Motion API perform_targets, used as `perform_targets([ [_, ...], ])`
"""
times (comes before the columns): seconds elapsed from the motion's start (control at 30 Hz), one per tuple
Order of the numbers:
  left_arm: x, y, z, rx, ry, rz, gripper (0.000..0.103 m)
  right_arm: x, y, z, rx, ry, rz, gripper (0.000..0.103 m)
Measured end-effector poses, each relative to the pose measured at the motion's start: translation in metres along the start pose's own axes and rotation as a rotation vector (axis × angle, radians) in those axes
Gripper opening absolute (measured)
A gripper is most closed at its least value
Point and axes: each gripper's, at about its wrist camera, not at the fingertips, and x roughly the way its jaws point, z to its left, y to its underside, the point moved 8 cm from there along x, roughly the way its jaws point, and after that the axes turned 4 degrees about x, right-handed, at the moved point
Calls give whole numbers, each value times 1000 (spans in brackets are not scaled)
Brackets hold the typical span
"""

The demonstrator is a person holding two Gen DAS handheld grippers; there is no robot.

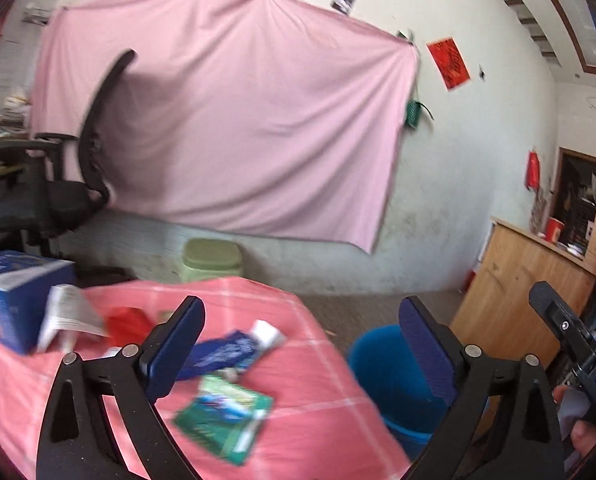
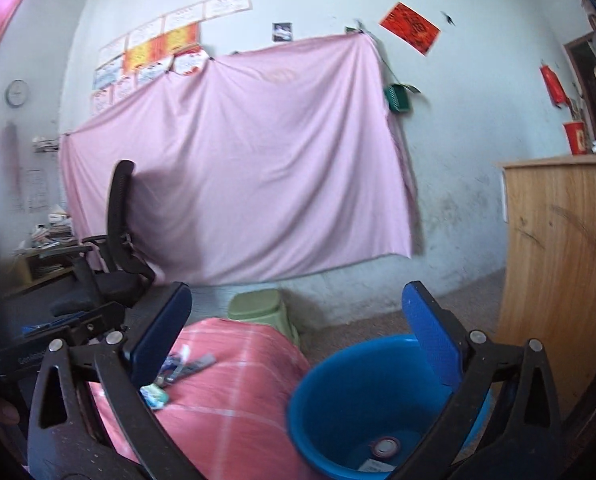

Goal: Collect trash
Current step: 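Move both tools back over the table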

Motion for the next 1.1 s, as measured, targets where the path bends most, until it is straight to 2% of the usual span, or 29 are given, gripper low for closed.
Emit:
perform_targets([
  [0.1,-27,-1,24,-10,-46,-36,100,-3,-1,20,-3,-34,-18,103],
  [0.33,-74,-1,66,2,-164,-92,101,-5,4,67,-27,-109,-31,103],
  [0.57,-105,17,106,42,-249,-105,101,2,27,109,-86,-176,20,103],
  [0.7,-109,31,124,60,-275,-83,101,8,51,134,-133,-204,77,103],
  [0.87,-103,52,149,63,-282,-16,101,25,77,157,-200,-223,173,103],
  [1.1,-85,74,176,58,-291,99,101,66,126,176,-317,-221,433,103],
])
